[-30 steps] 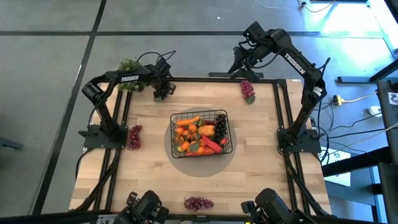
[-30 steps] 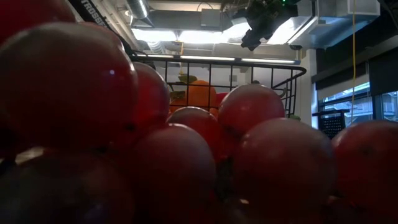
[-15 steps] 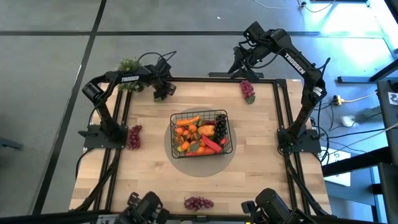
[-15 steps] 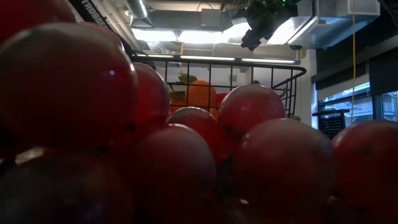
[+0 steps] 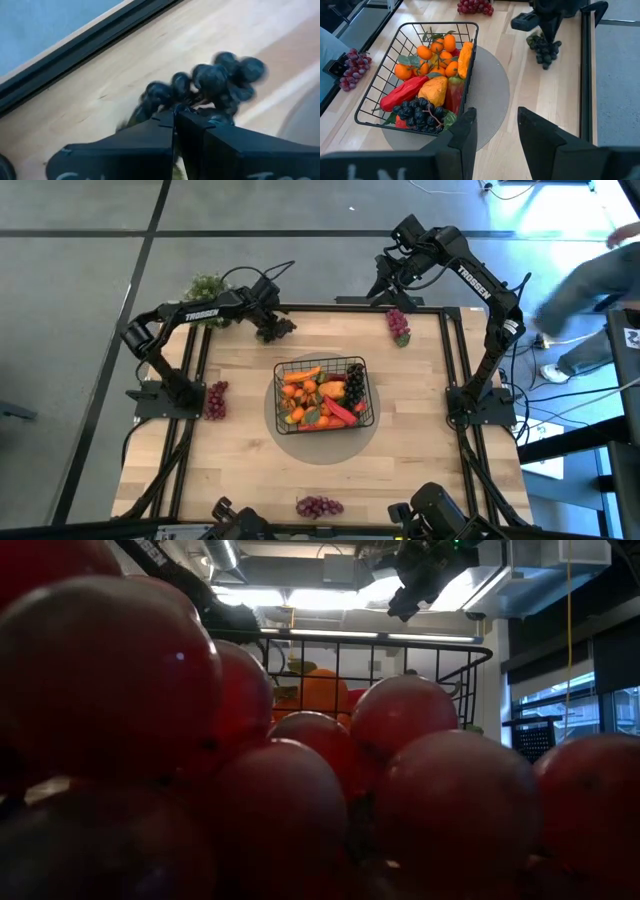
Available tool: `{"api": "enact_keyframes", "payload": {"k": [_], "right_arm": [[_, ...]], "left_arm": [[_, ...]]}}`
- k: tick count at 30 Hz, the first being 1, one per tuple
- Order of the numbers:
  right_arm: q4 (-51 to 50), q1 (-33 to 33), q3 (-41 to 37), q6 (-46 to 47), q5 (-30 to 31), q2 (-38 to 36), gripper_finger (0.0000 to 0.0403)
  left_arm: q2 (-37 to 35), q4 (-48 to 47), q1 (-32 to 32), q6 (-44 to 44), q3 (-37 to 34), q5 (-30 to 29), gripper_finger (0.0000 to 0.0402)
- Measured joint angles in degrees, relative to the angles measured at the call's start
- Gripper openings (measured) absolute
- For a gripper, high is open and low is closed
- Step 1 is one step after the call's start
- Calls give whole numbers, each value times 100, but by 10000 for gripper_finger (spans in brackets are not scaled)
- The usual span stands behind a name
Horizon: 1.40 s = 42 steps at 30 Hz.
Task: Build produce basket
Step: Put the dark blue grape into the basket
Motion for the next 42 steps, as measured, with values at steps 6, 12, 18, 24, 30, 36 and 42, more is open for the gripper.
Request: {"api": "enact_keyframes", "payload": {"k": [6,12,18,24,30,36,42], "right_arm": [[-2,0,0,-1,0,0,129],[-2,0,0,-2,0,0,129],[-2,0,0,-11,0,0,129],[-2,0,0,-20,0,-1,129],[-2,0,0,-30,0,-2,129],[-2,0,0,-42,0,-1,129],[-2,0,0,-46,1,-2,129]], "left_arm": [[-434,-3,-291,170,0,-12,0],[-1033,10,-543,406,2,-72,0],[-1719,10,-892,844,2,-42,0],[-2383,18,-1511,1333,4,-24,0],[-2884,115,-2175,1357,7,-23,0],[-3057,174,-2812,1349,13,-16,0],[-2864,125,-3220,1321,12,-15,0]]}}
